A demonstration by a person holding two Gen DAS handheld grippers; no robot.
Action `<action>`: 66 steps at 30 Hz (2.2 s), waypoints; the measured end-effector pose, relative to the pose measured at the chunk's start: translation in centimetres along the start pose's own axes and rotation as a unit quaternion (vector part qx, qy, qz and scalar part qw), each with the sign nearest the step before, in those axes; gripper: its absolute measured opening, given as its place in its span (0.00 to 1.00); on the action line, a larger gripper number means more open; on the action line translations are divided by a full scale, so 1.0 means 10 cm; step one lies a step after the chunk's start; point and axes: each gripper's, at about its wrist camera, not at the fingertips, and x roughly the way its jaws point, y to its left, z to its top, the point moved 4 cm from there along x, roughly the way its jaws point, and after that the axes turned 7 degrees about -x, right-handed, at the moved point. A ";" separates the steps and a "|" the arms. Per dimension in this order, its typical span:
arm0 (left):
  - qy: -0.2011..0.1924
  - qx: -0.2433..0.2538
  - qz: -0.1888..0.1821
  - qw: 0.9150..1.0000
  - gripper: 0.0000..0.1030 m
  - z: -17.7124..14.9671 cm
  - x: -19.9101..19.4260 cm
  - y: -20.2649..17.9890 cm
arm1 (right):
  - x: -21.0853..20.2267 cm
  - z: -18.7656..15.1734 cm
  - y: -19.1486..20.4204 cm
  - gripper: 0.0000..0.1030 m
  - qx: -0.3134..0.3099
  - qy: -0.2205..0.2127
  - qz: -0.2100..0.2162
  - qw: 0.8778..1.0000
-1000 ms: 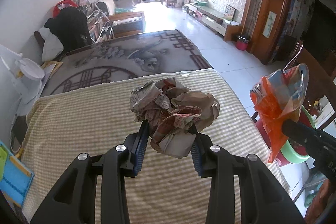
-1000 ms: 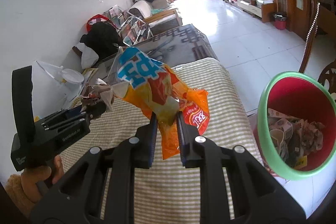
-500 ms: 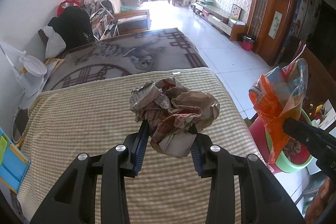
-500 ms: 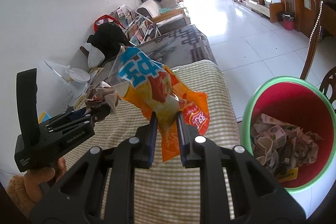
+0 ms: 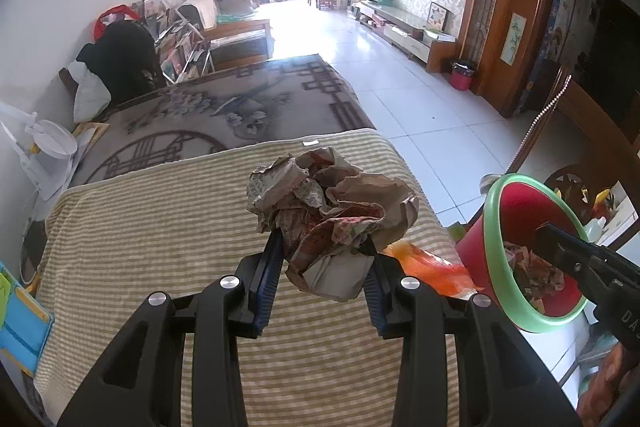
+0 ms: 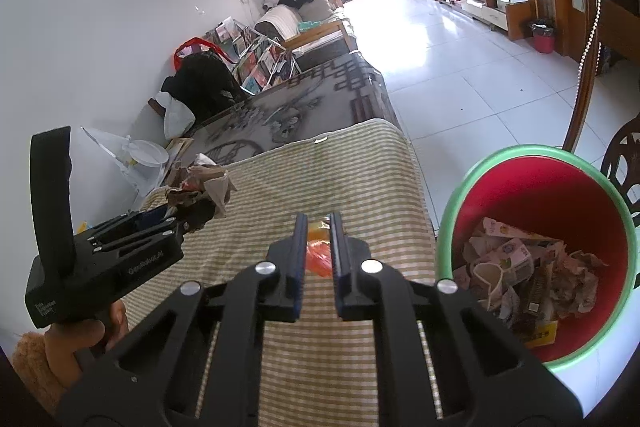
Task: Collect trash
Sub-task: 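Carry the paper ball and orange chip bag over the red bucket, then open the left tool to drop the paper ball while the right drops the chip bag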
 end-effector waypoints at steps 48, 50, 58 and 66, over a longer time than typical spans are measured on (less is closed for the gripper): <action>0.006 -0.005 -0.027 1.000 0.35 0.13 0.06 -0.07 | 0.10 0.19 -0.19 0.20 0.004 0.004 -0.026 1.000; 0.007 -0.002 -0.029 1.000 0.35 0.13 0.06 -0.15 | 0.05 0.18 -0.26 0.20 0.007 0.001 -0.028 1.000; 0.010 0.020 -0.043 0.999 0.35 0.11 0.07 -0.58 | -0.19 0.10 -0.59 0.20 0.026 -0.010 -0.042 0.999; 0.020 0.052 -0.071 0.996 0.35 0.09 0.13 -1.16 | -0.50 0.02 -1.10 0.20 0.061 -0.025 -0.071 0.995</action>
